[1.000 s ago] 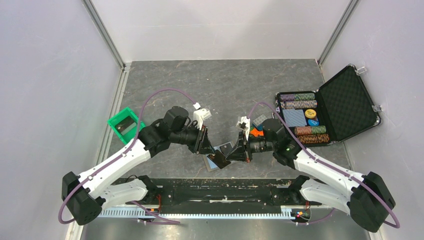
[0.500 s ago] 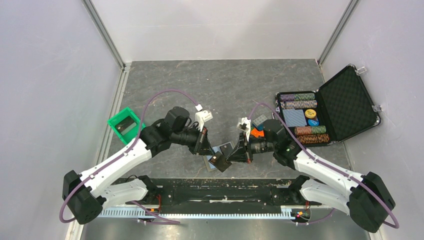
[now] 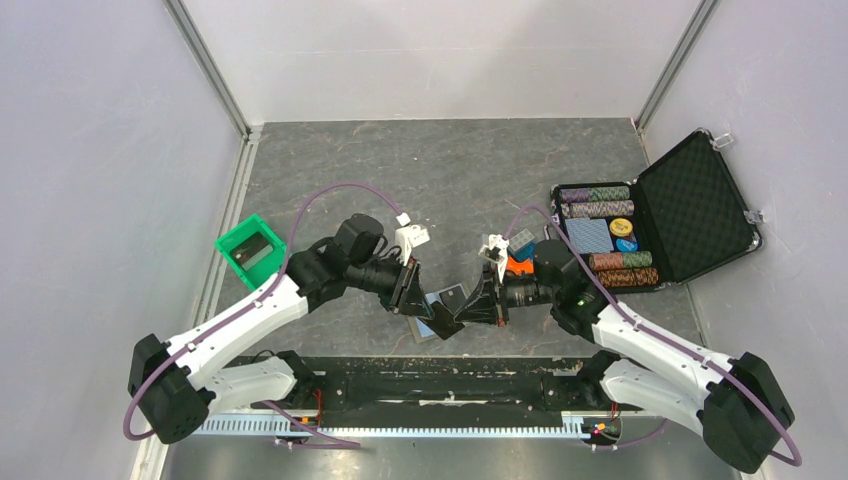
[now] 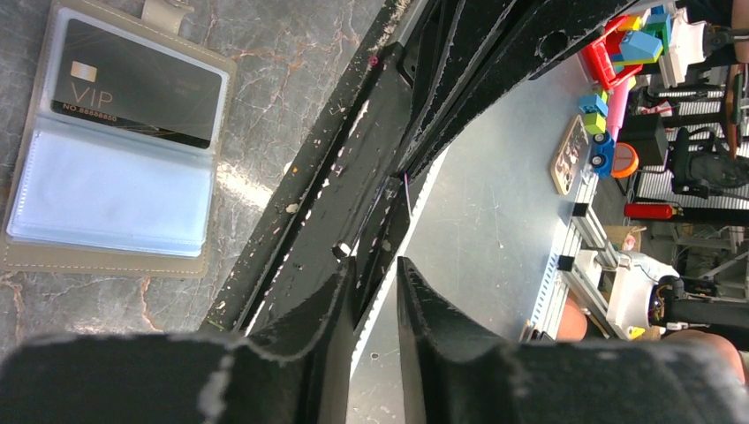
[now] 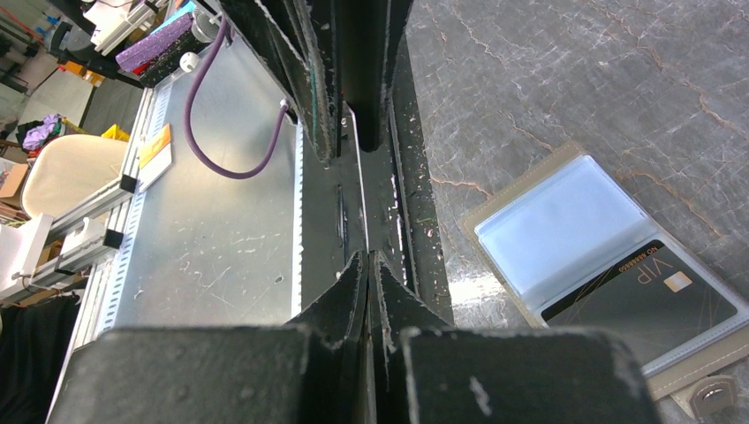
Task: Take the credit cards out of the card holder
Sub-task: Remove the credit card from the card holder, then place the credit card in the storage box.
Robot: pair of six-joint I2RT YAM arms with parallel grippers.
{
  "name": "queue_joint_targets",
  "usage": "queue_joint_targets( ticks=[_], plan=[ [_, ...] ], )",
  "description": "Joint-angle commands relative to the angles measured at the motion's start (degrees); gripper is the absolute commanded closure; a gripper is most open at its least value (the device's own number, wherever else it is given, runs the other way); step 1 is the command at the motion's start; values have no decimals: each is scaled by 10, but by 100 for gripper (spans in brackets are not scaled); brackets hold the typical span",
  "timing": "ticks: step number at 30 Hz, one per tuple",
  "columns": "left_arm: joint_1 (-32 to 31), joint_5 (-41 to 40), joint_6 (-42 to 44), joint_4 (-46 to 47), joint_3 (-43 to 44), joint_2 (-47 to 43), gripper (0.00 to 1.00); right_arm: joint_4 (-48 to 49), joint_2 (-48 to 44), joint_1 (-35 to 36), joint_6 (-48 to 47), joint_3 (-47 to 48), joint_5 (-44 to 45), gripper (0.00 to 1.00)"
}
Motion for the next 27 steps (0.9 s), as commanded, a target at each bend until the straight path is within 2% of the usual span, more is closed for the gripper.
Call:
queue_joint_targets(
  ticks=[1,3,5,9,11,13,20,24,27],
  plan=[
    [-1,31,34,10,-1,-4,80,33,-7,-3,9,0,-7,100],
    [1,25,35,10,-1,-5,89,33,-5,-3,9,-2,-6,100],
    [0,8,33,7,0,-6,89,33,-3,-3,10,-3,-5,100],
    [1,-13,35,-4,5,-8,63,33,2,-4,9,-4,-6,100],
    [2,-14,35,-4,6,-12,57,33,3,-4,9,-8,-7,100],
    [2,-10,38,-2,6,-18,57,33,4,-4,8,-10,-14,100],
    [2,6,48,1,7,-24,63,32,4,-4,12,-13,-25,100],
    [2,32,45,9,3,-16,77,34,8,-4,16,-13,-26,100],
    [2,42,40,15,1,-8,83,34,5,-4,18,-13,-26,100]
  ],
)
